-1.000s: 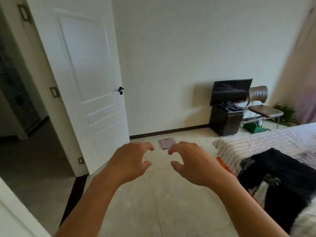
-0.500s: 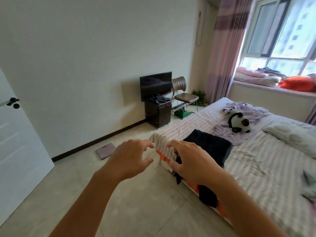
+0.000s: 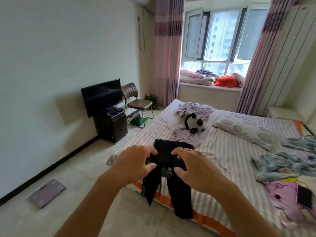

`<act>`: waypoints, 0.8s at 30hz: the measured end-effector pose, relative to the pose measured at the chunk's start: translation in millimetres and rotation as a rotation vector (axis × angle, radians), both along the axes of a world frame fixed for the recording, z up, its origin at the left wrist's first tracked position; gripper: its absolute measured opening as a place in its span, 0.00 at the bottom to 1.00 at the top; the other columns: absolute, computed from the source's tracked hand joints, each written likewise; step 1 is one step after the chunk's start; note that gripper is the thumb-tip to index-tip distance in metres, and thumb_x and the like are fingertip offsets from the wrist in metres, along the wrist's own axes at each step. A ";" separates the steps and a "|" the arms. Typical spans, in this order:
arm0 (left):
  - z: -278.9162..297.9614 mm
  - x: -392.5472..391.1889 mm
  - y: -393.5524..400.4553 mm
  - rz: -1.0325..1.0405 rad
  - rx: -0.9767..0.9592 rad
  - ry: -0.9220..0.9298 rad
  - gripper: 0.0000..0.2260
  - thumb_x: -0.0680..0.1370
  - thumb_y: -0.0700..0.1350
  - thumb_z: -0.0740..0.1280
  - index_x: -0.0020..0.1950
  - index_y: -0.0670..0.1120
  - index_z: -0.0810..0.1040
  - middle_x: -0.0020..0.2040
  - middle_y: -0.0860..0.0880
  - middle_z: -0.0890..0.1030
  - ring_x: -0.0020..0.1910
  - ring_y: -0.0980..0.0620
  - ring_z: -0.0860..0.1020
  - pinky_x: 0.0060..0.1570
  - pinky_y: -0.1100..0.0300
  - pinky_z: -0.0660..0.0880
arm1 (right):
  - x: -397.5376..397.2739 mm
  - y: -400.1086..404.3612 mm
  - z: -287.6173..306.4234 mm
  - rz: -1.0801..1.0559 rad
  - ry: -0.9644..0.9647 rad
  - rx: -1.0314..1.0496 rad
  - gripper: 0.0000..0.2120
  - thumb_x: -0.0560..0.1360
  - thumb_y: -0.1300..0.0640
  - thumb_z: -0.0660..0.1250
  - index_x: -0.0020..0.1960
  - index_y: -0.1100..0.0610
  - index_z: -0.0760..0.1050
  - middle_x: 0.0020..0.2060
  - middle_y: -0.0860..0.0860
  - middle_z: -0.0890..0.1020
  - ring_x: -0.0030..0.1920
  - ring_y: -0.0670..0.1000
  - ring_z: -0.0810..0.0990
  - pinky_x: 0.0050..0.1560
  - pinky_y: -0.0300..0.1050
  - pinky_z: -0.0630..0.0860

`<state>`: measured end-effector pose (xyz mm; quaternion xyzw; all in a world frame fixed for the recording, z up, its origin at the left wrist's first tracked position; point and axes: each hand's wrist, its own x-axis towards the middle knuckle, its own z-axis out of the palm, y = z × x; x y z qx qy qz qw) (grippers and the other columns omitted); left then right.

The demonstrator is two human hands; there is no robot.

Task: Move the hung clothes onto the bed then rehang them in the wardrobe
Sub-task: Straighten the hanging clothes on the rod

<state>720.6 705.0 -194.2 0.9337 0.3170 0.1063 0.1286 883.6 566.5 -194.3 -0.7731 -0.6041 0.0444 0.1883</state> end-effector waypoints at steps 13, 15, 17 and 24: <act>-31.7 156.7 115.2 -0.148 -0.052 0.065 0.20 0.76 0.55 0.70 0.67 0.57 0.73 0.58 0.54 0.81 0.56 0.56 0.79 0.59 0.54 0.76 | 139.1 97.9 -30.3 -0.132 -0.012 -0.045 0.20 0.78 0.48 0.64 0.69 0.46 0.68 0.60 0.43 0.77 0.59 0.45 0.76 0.55 0.40 0.73; -33.5 183.3 131.7 -0.135 -0.051 0.062 0.20 0.76 0.55 0.70 0.67 0.57 0.73 0.58 0.54 0.80 0.56 0.56 0.79 0.58 0.54 0.76 | 166.8 115.7 -32.1 -0.129 -0.009 -0.040 0.20 0.78 0.48 0.64 0.69 0.46 0.68 0.61 0.44 0.77 0.60 0.46 0.76 0.55 0.40 0.72; -34.1 209.0 147.7 -0.126 -0.051 0.065 0.19 0.76 0.55 0.70 0.67 0.58 0.73 0.58 0.55 0.80 0.56 0.56 0.79 0.58 0.55 0.75 | 193.3 133.3 -33.1 -0.121 -0.004 -0.048 0.20 0.78 0.49 0.65 0.69 0.47 0.68 0.61 0.44 0.77 0.60 0.46 0.76 0.56 0.40 0.73; -41.0 280.7 207.1 -0.101 -0.070 0.061 0.20 0.76 0.56 0.70 0.67 0.57 0.74 0.58 0.55 0.81 0.56 0.56 0.79 0.58 0.55 0.76 | 266.1 194.1 -38.0 -0.108 0.010 -0.078 0.21 0.78 0.49 0.65 0.70 0.47 0.68 0.63 0.45 0.76 0.61 0.47 0.76 0.59 0.44 0.75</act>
